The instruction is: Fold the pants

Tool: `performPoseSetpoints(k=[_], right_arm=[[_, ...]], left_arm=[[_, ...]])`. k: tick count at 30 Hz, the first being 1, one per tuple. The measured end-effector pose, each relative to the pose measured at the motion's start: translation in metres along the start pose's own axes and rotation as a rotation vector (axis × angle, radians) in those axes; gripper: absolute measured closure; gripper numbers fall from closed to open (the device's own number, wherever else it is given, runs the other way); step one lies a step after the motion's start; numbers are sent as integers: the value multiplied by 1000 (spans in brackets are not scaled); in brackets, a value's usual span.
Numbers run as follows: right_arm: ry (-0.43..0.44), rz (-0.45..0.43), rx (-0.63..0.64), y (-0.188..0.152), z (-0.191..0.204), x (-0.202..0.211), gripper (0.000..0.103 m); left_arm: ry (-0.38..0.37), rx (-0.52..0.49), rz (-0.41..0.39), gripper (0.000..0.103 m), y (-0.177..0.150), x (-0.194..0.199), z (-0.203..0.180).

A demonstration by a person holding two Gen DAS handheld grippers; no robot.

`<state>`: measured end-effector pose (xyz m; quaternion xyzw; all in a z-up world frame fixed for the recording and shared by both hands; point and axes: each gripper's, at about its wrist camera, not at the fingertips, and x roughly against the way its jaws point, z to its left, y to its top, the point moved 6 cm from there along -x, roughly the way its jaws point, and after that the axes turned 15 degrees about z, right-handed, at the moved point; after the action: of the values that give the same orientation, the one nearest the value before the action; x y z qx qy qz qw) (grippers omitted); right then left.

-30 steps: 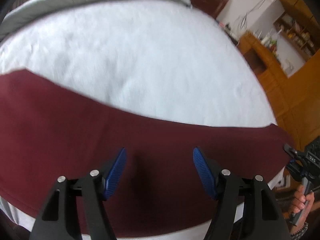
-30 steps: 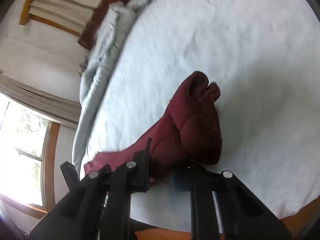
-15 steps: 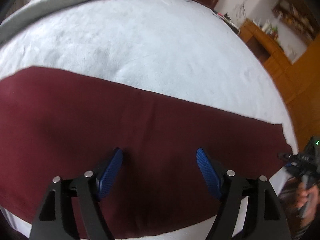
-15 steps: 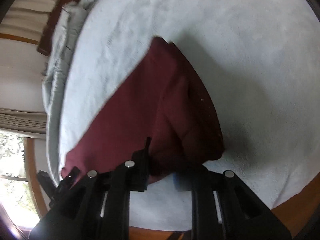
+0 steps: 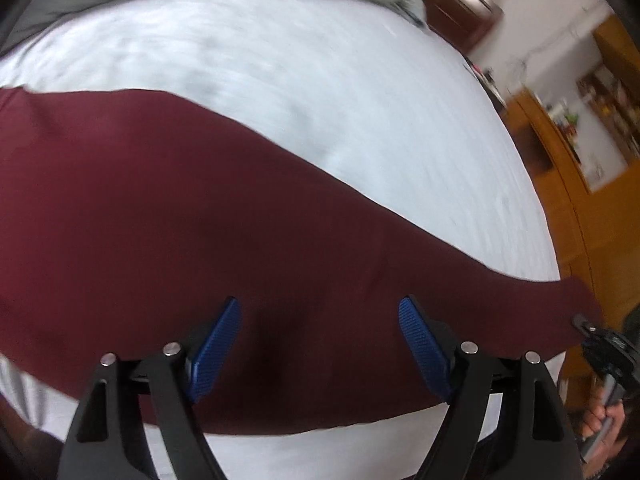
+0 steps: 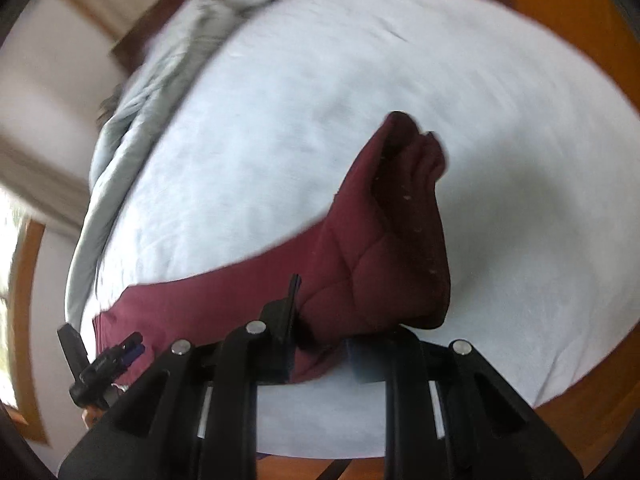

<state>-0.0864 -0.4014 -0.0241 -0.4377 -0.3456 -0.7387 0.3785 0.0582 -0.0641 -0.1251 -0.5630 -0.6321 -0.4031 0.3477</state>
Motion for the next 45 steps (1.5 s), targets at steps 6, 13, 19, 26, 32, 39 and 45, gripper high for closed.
performPoseSetpoints(k=[6,13,19,26,32,39,45], right_arm=[[-58,-10,201,10,104,-17,83],[12,78,318,1,186,-66,83],[69,170,429,-24,248,-113,83],[52,258,525,-55,287,-168,83],[23,380,547,-78,273,-209,54],[264,433,522,-82,262,-167,22],[224,314,386,-56,189,-118,22]], left_arm=[[-3,71,-38,21,-2,25,42],[-49,156,-35,21,3,34,73],[-136,187,-30,21,2,41,83],[-234,203,-11,21,6,36,80],[-286,210,29,21,9,23,71],[-362,189,142,20,7,-4,41],[-445,198,250,20,3,-35,16]])
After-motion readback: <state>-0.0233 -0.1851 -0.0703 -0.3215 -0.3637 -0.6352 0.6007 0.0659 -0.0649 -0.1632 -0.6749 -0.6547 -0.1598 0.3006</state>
